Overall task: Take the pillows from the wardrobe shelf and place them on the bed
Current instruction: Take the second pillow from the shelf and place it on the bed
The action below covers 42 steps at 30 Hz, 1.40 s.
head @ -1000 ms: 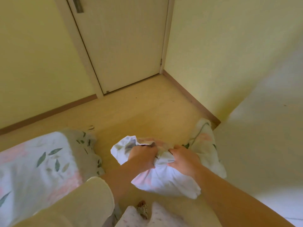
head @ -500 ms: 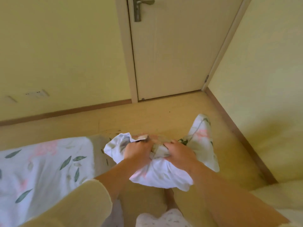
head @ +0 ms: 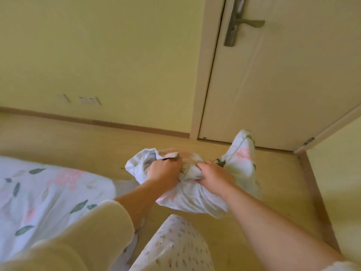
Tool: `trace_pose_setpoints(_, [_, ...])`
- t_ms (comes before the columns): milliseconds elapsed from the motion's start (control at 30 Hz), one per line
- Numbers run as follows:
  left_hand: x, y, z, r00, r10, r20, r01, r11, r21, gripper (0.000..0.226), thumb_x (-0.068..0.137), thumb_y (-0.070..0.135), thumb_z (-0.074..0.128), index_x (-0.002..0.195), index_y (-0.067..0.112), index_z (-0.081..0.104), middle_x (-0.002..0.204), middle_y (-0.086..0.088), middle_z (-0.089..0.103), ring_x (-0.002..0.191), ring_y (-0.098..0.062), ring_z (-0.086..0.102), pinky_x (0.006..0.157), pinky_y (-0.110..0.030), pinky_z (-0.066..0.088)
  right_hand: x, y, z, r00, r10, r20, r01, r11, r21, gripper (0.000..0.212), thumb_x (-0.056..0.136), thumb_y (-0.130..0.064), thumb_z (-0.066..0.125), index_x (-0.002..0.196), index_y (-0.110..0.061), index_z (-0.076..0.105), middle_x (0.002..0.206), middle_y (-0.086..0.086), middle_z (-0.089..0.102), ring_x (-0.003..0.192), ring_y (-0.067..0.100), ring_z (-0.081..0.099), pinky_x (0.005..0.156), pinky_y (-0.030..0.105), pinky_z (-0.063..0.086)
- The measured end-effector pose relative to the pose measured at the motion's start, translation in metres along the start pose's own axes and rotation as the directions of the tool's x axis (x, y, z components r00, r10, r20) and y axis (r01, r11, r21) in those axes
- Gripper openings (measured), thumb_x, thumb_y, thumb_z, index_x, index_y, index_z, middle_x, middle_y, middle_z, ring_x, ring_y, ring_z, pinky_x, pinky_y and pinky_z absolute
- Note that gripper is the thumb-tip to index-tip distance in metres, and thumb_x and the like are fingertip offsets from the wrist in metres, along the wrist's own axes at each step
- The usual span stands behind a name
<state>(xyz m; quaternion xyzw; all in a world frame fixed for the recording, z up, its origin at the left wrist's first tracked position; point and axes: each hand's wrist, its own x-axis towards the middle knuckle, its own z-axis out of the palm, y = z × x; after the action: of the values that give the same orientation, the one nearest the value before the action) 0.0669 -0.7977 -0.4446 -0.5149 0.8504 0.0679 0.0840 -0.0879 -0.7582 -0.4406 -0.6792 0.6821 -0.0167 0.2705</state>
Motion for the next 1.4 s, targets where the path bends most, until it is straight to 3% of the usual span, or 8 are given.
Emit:
trace_pose_setpoints(333, [0.125, -0.121, -0.007, 0.975, -0.222, 0.008, 0.222, 0.969, -0.113, 0.028, 0.086, 0.023, 0.051, 0.110, 0.009, 0.048, 0.093, -0.007, 0.067, 0.083, -0.030, 0.066, 0.056, -0.031, 0.041, 0.189, -0.050, -0.039, 0.977, -0.188, 0.105, 0.196, 0.978, -0.071, 0.034, 0.087, -0.032, 0.054, 0.119, -0.023, 0.053, 0.120, 0.008, 0.055, 0.110, 0.031, 0.057, 0.086, 0.038, 0.048])
trace_pose_setpoints(667, [0.198, -0.269, -0.040, 0.858, -0.507, 0.077, 0.511, 0.834, -0.207, 0.020, 0.086, 0.026, 0.052, 0.102, 0.014, 0.056, 0.095, -0.004, 0.068, 0.086, -0.027, 0.066, 0.058, -0.030, 0.044, 0.364, -0.163, -0.074, 0.884, -0.394, 0.251, 0.440, 0.883, -0.166, 0.040, 0.087, -0.034, 0.055, 0.125, -0.023, 0.048, 0.127, 0.010, 0.050, 0.115, 0.031, 0.054, 0.086, 0.036, 0.045])
trace_pose_setpoints(800, [0.209, -0.322, -0.052, 0.727, -0.671, 0.143, 0.679, 0.673, -0.293, 0.016, 0.091, 0.019, 0.042, 0.095, 0.014, 0.057, 0.098, -0.006, 0.068, 0.092, -0.027, 0.065, 0.072, -0.036, 0.053, 0.418, -0.216, -0.076, 0.818, -0.477, 0.322, 0.544, 0.822, -0.166, 0.045, 0.088, -0.035, 0.054, 0.131, -0.025, 0.044, 0.132, 0.009, 0.048, 0.118, 0.030, 0.052, 0.088, 0.034, 0.044])
trace_pose_setpoints(933, [0.221, -0.391, -0.049, 0.684, -0.725, 0.086, 0.722, 0.654, -0.228, 0.016, 0.086, 0.023, 0.050, 0.098, 0.015, 0.056, 0.097, -0.004, 0.068, 0.088, -0.026, 0.066, 0.069, -0.034, 0.054, 0.479, -0.276, -0.072, 0.736, -0.557, 0.384, 0.647, 0.746, -0.160, 0.043, 0.089, -0.036, 0.053, 0.129, -0.025, 0.045, 0.133, 0.009, 0.048, 0.118, 0.030, 0.052, 0.088, 0.035, 0.043])
trace_pose_setpoints(1167, [0.253, -0.520, -0.065, 0.602, -0.783, 0.159, 0.795, 0.569, -0.207, 0.036, 0.081, 0.040, 0.059, 0.109, 0.019, 0.054, 0.107, -0.002, 0.067, 0.098, -0.026, 0.064, 0.075, -0.034, 0.053, 0.592, -0.384, -0.074, 0.586, -0.643, 0.493, 0.780, 0.612, -0.130, 0.043, 0.089, -0.035, 0.053, 0.130, -0.027, 0.044, 0.137, 0.007, 0.048, 0.120, 0.030, 0.052, 0.091, 0.038, 0.043])
trace_pose_setpoints(1267, [0.259, -0.568, -0.081, 0.539, -0.822, 0.183, 0.838, 0.503, -0.211, 0.044, 0.083, 0.040, 0.058, 0.118, 0.015, 0.048, 0.115, -0.006, 0.064, 0.106, -0.028, 0.061, 0.077, -0.034, 0.049, 0.633, -0.435, -0.072, 0.521, -0.678, 0.518, 0.827, 0.552, -0.109, 0.041, 0.088, -0.033, 0.054, 0.128, -0.027, 0.046, 0.136, 0.006, 0.051, 0.118, 0.030, 0.054, 0.090, 0.038, 0.044])
trace_pose_setpoints(1400, [0.247, -0.626, -0.091, 0.427, -0.887, 0.175, 0.897, 0.390, -0.208, 0.038, 0.087, 0.036, 0.052, 0.116, 0.012, 0.047, 0.113, -0.008, 0.064, 0.102, -0.029, 0.063, 0.075, -0.034, 0.050, 0.667, -0.504, -0.053, 0.439, -0.728, 0.527, 0.880, 0.465, -0.091, 0.035, 0.089, -0.031, 0.053, 0.123, -0.024, 0.048, 0.130, 0.009, 0.054, 0.115, 0.031, 0.054, 0.087, 0.037, 0.045])
